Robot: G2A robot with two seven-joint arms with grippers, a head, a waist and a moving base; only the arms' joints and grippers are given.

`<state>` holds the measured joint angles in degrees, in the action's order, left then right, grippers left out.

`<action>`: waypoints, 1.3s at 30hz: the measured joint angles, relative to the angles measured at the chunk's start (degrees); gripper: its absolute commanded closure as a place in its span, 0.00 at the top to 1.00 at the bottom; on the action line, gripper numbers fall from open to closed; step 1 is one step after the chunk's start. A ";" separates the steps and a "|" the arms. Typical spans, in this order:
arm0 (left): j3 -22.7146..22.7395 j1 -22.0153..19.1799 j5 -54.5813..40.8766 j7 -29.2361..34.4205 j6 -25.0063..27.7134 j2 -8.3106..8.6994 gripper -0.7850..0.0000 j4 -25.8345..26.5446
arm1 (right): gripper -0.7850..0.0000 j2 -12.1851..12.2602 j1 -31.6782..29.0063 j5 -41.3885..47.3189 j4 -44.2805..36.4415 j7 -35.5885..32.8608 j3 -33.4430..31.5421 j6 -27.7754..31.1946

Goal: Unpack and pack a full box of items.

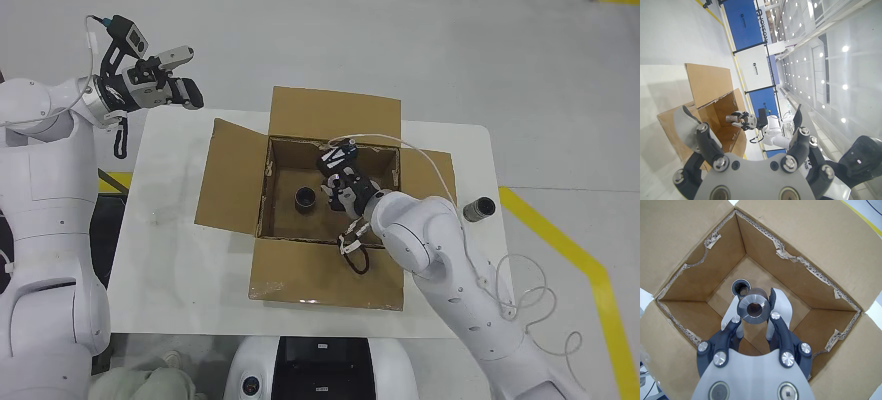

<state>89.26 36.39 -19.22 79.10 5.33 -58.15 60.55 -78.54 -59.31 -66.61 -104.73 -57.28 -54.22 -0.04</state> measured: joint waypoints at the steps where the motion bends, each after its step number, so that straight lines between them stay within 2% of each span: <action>1: 0.00 0.00 0.00 0.00 0.00 0.00 1.00 0.00 | 0.00 0.00 0.00 0.00 0.00 0.00 0.00 0.00; 10: 0.00 0.00 0.00 0.00 0.00 0.00 1.00 0.00 | 0.00 0.20 -1.05 -0.61 -0.57 1.36 -0.92 0.07; 13: 0.00 0.00 0.00 0.00 0.00 0.00 1.00 0.00 | 0.00 0.70 -2.59 -4.99 -3.25 0.46 -2.20 -0.83; 20: 0.00 0.00 0.00 0.00 0.00 0.00 1.00 0.00 | 0.00 2.21 -11.31 -9.19 -16.04 -2.91 -7.69 -0.85; 26: 0.00 0.00 0.00 0.00 0.00 0.00 1.00 0.00 | 0.00 3.19 -19.07 -9.18 -24.12 -2.41 -13.82 -1.23; 33: 0.00 0.00 0.00 0.00 0.00 0.00 1.00 0.00 | 0.00 3.94 -25.81 -10.19 -29.43 -3.34 -20.32 -2.71; 39: 0.00 0.00 0.00 0.00 0.00 0.00 1.00 0.00 | 0.00 4.28 -30.38 -10.30 -29.92 -1.28 -25.60 -4.80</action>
<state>89.26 36.39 -19.22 79.10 5.33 -58.15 60.55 -74.25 -89.69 -76.91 -134.65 -58.56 -79.82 -4.84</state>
